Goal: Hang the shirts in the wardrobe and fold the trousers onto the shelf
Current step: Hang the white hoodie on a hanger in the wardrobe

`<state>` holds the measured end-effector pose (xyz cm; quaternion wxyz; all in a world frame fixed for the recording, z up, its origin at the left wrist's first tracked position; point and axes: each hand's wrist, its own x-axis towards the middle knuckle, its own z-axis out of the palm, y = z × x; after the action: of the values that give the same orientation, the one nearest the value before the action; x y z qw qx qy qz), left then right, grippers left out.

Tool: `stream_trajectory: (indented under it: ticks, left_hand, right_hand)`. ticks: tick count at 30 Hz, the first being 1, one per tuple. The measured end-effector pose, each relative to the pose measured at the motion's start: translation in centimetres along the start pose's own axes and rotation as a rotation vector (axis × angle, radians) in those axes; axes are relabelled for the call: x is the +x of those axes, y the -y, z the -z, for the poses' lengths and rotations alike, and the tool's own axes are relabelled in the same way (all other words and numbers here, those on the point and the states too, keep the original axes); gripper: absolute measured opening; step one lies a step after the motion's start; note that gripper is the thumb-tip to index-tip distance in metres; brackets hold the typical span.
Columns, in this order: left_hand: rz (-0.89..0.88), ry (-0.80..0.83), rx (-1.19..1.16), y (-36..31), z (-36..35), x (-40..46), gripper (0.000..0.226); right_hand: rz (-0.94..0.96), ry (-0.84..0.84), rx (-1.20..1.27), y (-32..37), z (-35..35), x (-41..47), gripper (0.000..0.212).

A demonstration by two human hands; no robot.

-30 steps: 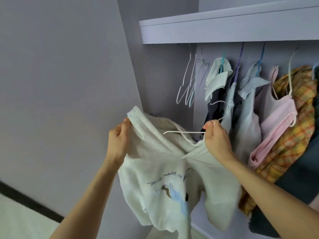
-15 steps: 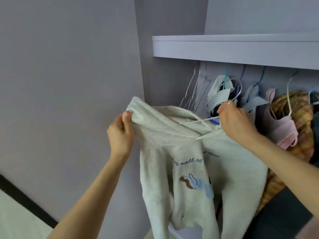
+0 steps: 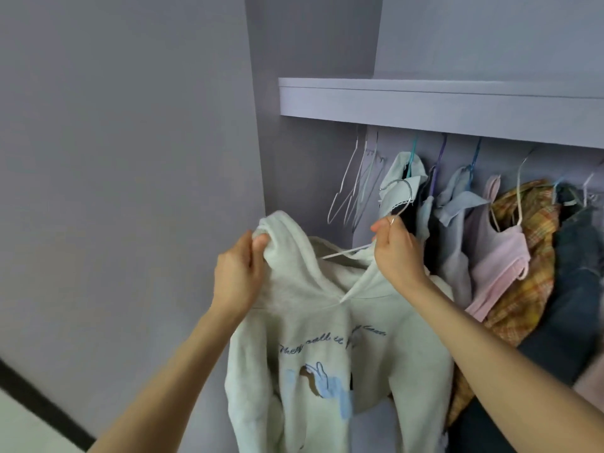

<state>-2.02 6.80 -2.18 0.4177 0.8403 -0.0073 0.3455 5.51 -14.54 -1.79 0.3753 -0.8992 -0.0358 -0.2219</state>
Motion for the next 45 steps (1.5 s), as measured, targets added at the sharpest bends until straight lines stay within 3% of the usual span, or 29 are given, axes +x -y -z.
stream_trajectory:
  ticks: [4,10,15,17,20,22,24,28,31,34,37,39,43,45]
  left_hand:
    - [-0.032,0.232,0.045,0.2,0.6,-0.6,0.041]
    - [0.038,-0.08,-0.094,0.6,2.6,-0.1,0.042]
    - [0.016,-0.137,-0.091,0.1,2.3,0.5,0.043]
    - [-0.063,-0.054,-0.049,0.0,2.3,0.9,0.039]
    - [-0.213,0.229,0.189,0.1,2.0,1.4,0.04]
    - [-0.149,0.34,0.271,0.6,1.8,2.1,0.045]
    - [-0.024,0.349,0.225,1.3,1.6,2.6,0.045]
    - [0.346,0.116,-0.217,3.1,1.3,2.6,0.04]
    - [0.422,0.105,-0.418,4.7,1.5,0.5,0.042]
    - [0.467,0.265,-0.427,6.2,0.4,-3.3,0.036]
    - [0.369,0.215,-0.229,6.5,-0.9,-4.3,0.005]
    - [0.301,0.177,-0.21,6.1,-0.7,-3.5,0.011]
    - [0.155,0.253,-0.217,5.1,0.1,-2.6,0.031]
    - [0.132,0.183,-0.213,4.7,0.4,-2.3,0.028]
  right_hand:
    - [0.009,-0.191,0.021,0.1,-1.1,-0.5,0.026]
    - [0.172,-0.059,-0.213,-1.7,-1.3,-0.1,0.023]
    - [0.23,-0.084,-0.214,-0.9,-1.0,0.5,0.023]
    - [0.239,-0.074,-0.218,-0.3,-0.8,1.2,0.024]
    - [0.28,-0.055,-0.229,0.4,-0.7,1.6,0.024]
    - [0.314,-0.059,-0.213,1.0,-0.7,1.8,0.024]
    - [0.324,-0.057,-0.156,1.6,-0.8,1.7,0.025]
    - [0.334,-0.043,-0.007,1.9,-1.2,0.6,0.025]
    - [0.183,-0.101,-0.009,1.5,-1.5,0.7,0.028]
    - [-0.029,-0.131,-0.029,0.3,-1.3,1.6,0.029]
    - [-0.088,-0.13,-0.057,-1.0,-0.8,1.8,0.029]
    - [-0.04,-0.111,-0.091,-2.1,-0.4,1.7,0.028]
    - [-0.005,-0.092,-0.128,-4.1,0.9,1.5,0.026]
    - [0.003,-0.056,-0.093,-4.5,1.3,1.5,0.025]
